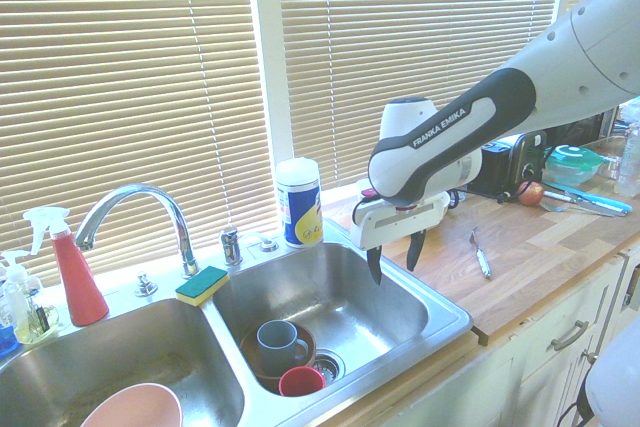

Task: Put the fork into the sink

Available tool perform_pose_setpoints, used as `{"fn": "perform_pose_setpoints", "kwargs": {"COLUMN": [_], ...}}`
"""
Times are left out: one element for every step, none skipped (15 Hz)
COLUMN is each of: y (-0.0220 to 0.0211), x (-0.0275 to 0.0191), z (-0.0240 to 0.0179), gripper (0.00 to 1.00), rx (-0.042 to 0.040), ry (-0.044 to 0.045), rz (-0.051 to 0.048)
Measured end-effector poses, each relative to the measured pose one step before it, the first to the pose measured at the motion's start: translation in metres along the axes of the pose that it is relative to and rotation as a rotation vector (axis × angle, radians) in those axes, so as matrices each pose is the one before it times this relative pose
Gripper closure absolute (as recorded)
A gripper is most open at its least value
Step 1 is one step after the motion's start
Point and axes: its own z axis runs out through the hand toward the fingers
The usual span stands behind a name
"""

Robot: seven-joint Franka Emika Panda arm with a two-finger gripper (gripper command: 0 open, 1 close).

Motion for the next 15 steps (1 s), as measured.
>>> {"fn": "perform_pose_setpoints", "kwargs": {"y": [-0.00001, 0.00037, 0.00162, 0.00343, 0.00597, 0.00980, 0.01411, 0.01845, 0.01900, 0.01848, 0.01912, 0.01778, 0.01672, 0.01211, 0.00855], "x": [0.00002, 0.00082, 0.00372, 0.00648, 0.00933, 0.01067, 0.01257, 0.01374, 0.01356, 0.01235, 0.01256, 0.01296, 0.01215, 0.00868, 0.00610], "z": [0.00048, 0.00001, -0.00221, -0.00483, -0.00790, -0.00933, -0.00922, -0.00748, -0.00425, -0.00033, 0.00296, 0.00410, 0.00570, 0.00516, 0.00492], "gripper": [0.00, 0.00, 0.00, 0.00, 0.00, 0.00, 0.00, 0.00, 0.00, 0.00, 0.00, 0.00, 0.00, 0.00, 0.00], "rx": [-0.00082, -0.00101, 0.00104, 0.00622, 0.01055, 0.00669, -0.00310, -0.01077, -0.01198, -0.01273, -0.01015, -0.01179, -0.01198, -0.00508, -0.00163], "ry": [-0.00070, 0.00213, 0.00784, 0.00979, 0.01095, 0.01831, 0.02641, 0.02231, 0.01347, 0.00647, 0.00104, 0.00532, 0.00691, -0.00272, -0.00432], "rz": [0.00268, 0.00623, 0.00717, 0.01455, 0.02483, 0.02466, 0.02406, 0.03400, 0.03899, 0.04223, 0.04951, 0.05885, 0.06445, 0.05234, 0.03493]}}
